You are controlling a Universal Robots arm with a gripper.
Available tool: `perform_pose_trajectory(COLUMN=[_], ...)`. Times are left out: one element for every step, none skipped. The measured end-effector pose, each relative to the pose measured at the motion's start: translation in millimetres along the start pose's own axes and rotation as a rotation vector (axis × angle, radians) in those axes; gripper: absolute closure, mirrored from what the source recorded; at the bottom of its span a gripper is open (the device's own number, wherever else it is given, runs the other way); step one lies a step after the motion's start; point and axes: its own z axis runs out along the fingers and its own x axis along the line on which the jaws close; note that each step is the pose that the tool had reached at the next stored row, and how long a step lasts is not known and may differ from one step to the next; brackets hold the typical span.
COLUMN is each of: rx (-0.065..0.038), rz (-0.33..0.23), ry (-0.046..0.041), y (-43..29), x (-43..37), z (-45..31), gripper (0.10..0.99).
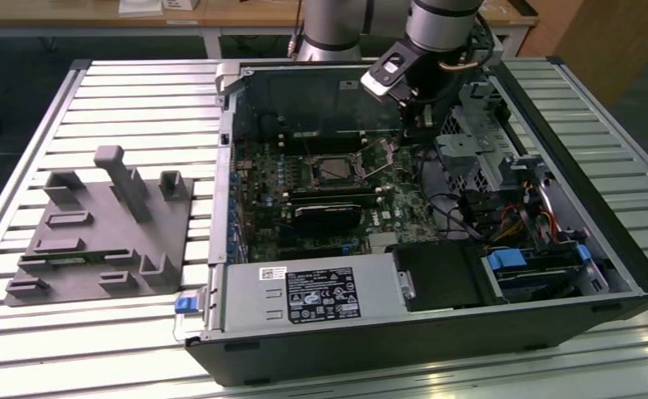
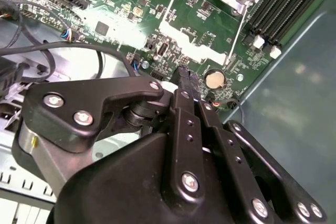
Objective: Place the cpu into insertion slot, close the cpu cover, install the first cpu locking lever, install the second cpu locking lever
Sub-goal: 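Close the cpu cover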
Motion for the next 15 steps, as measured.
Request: perform_pose_trajectory(rx=[0.000,0.000,0.000,0.000,0.000,0.000,0.000,0.000,0.001,0.001,0.001,0.000,0.000,0.000,0.000], rz=[0.000,0.000,0.000,0.000,0.000,0.000,0.000,0.000,0.000,0.000,0.000,0.000,0.000,0.000,0.000], ry=[-0.0001,0.0000,0.0000,-0.0002,-0.0003,-0.0004,-0.0004,-0.0004,-0.0006,-0.0006,-0.0010,-0.0007,-0.0008,-0.0009,-0.0008], y=[0.0,-0.1,-0.1,-0.1,-0.2,-0.2,-0.2,-0.2,-0.3,-0.2,-0.2,-0.3,-0.3,-0.3,-0.3], x=[-0.1,-0.1,-0.1,-0.2,-0.2,-0.3,-0.3,-0.3,-0.3,-0.3,-0.3,-0.2,-0.3,-0.3,-0.3], z=[1.8,3.6,5.5,7.3,9.1,10.8,12.1,12.5,12.5,12.5,12.5,13.2,14.5,16.0,17.4], gripper=[0.980,0.980,0.980,0.980,0.980,0.980,0.980,0.980,0.980,0.980,0.980,0.980,0.980,0.980,0.980])
